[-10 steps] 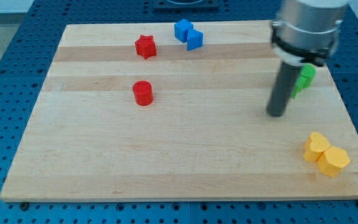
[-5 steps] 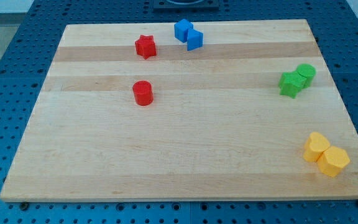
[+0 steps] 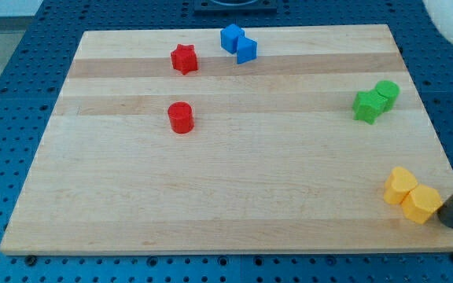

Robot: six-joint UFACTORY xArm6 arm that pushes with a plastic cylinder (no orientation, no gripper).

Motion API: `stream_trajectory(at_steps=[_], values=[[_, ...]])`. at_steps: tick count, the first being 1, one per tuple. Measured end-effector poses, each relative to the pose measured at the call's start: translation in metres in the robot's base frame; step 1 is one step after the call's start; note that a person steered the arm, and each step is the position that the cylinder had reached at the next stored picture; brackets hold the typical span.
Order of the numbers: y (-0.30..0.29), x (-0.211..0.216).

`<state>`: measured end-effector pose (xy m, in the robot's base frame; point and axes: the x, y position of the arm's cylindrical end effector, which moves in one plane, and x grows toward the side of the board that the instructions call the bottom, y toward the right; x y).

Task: Push the yellow hexagon to the bottom center of the board

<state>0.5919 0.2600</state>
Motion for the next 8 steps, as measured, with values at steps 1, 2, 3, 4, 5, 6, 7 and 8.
stream_trajectory(at_steps=[1, 2, 3, 4, 5, 6, 7, 8], values=[[-0.013, -0.007], [-0.017, -0.016], [-0.028, -0.016], [-0.043, -0.016], [-0.059, -0.016], [-0.075, -0.016], [-0.095, -0.016], [-0.112, -0.016]])
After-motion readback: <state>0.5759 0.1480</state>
